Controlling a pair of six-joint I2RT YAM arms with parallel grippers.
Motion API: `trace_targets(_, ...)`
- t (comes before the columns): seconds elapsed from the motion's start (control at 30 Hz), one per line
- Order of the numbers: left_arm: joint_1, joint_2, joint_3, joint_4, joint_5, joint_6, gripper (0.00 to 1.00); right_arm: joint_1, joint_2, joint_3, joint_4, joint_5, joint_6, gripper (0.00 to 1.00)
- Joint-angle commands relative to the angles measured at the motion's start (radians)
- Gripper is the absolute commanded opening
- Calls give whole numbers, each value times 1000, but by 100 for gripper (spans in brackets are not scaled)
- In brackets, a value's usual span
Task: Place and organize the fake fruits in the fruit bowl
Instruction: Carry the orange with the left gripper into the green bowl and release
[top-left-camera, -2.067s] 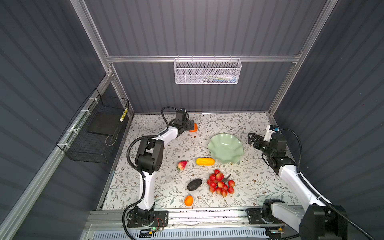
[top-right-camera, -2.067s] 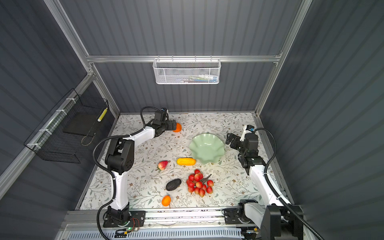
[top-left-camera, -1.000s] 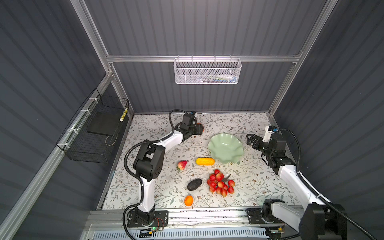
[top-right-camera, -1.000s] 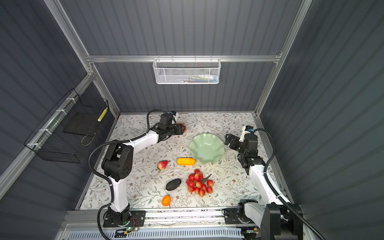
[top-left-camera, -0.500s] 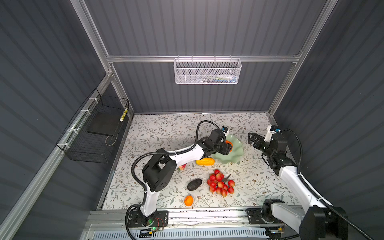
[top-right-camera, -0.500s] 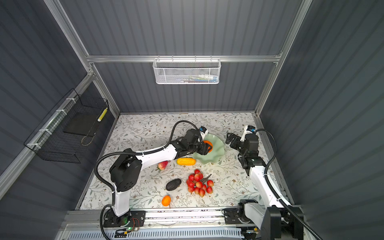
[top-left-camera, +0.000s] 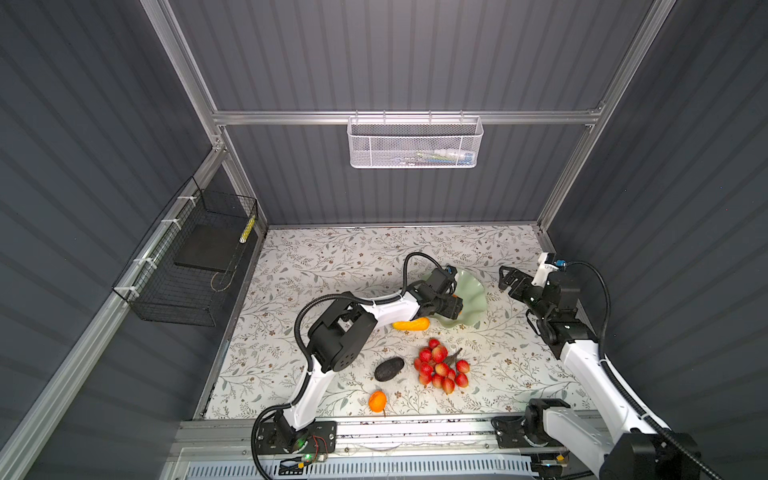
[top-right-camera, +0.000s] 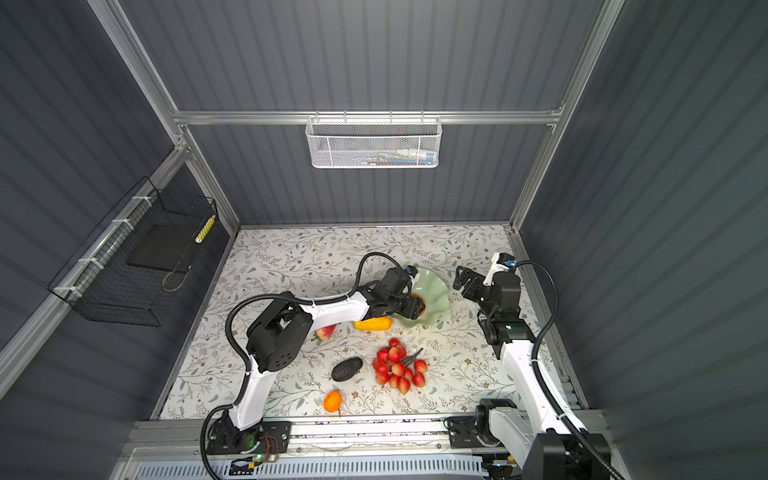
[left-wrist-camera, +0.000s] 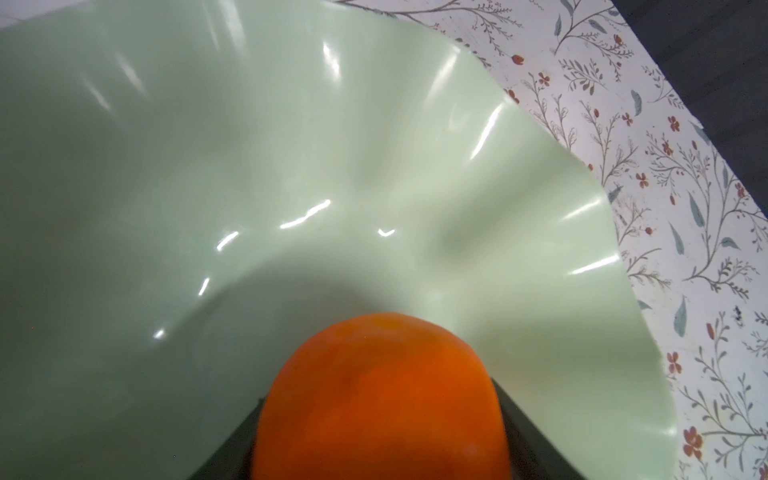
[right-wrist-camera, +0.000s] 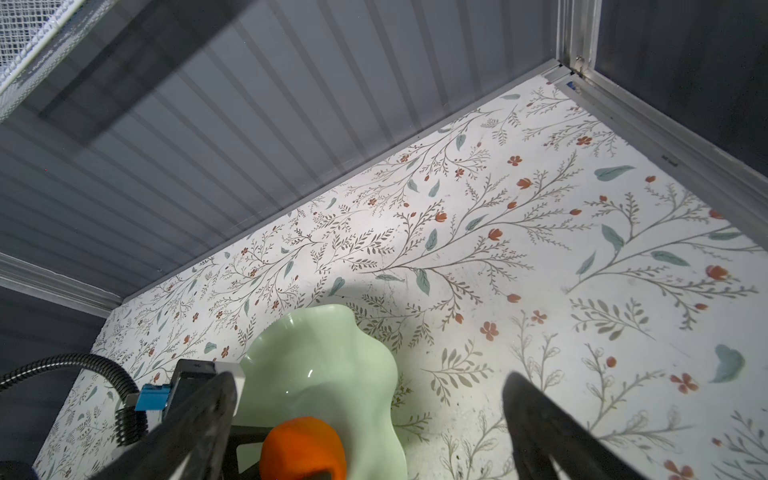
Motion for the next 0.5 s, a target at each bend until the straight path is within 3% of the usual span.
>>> trace_targets(0.0, -6, -22, 28, -2, 15, -11, 78, 2, -20, -3, -12, 20, -8, 99)
trace_targets(0.1, -6, -67, 5, 29, 12, 1, 86, 2, -18, 12, -19, 16, -8, 99)
trace_targets(0.3, -6, -210, -50, 80, -7, 2, 91, 2, -18, 15, -3, 21, 5, 99)
trace_targets(0.47, -5, -420, -194, 93, -160, 55, 94, 2, 7, 21, 12, 5, 15, 99)
